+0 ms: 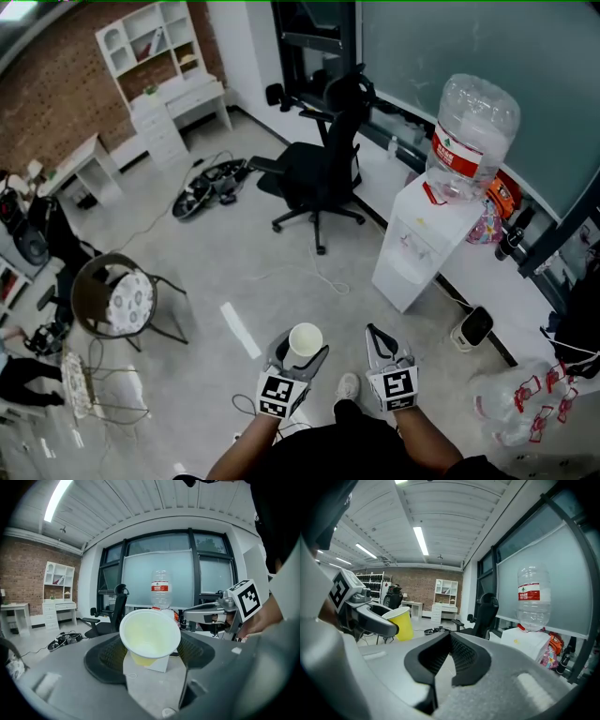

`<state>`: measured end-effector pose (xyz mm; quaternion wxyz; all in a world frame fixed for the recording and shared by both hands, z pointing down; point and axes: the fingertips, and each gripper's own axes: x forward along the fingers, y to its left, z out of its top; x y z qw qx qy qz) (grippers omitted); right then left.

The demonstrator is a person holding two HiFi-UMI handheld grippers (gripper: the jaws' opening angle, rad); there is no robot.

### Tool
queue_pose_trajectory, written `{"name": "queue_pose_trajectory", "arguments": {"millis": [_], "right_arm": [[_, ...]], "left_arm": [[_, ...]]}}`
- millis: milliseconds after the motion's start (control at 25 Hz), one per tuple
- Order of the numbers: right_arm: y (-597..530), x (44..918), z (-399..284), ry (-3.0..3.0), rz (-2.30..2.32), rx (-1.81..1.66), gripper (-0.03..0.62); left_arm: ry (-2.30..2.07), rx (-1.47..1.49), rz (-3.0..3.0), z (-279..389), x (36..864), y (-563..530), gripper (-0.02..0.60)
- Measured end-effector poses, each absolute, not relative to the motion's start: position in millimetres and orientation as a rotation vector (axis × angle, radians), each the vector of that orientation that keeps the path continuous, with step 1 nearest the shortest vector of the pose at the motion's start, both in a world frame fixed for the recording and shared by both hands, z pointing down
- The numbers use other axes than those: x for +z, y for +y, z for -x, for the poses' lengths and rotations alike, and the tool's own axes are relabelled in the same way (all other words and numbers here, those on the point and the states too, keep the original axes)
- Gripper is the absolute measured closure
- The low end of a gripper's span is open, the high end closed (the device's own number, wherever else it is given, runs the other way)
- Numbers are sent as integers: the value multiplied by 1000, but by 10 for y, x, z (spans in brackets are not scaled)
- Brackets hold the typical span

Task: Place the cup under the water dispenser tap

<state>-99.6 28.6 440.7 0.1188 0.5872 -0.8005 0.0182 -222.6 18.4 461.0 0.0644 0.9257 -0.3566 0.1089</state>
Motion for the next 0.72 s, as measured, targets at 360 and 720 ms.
{"name": "queue_pose_trajectory", "arguments": {"millis": [360, 720], "right_arm": [[-339, 4480, 715, -2324, -1670, 61, 591], [-823, 4511, 445, -2317, -1655, 67, 591]], "left_arm": [[-1030, 402, -2801, 1861, 4668, -465, 232], [-1018, 387, -2791, 1540, 4695, -965, 232]]}}
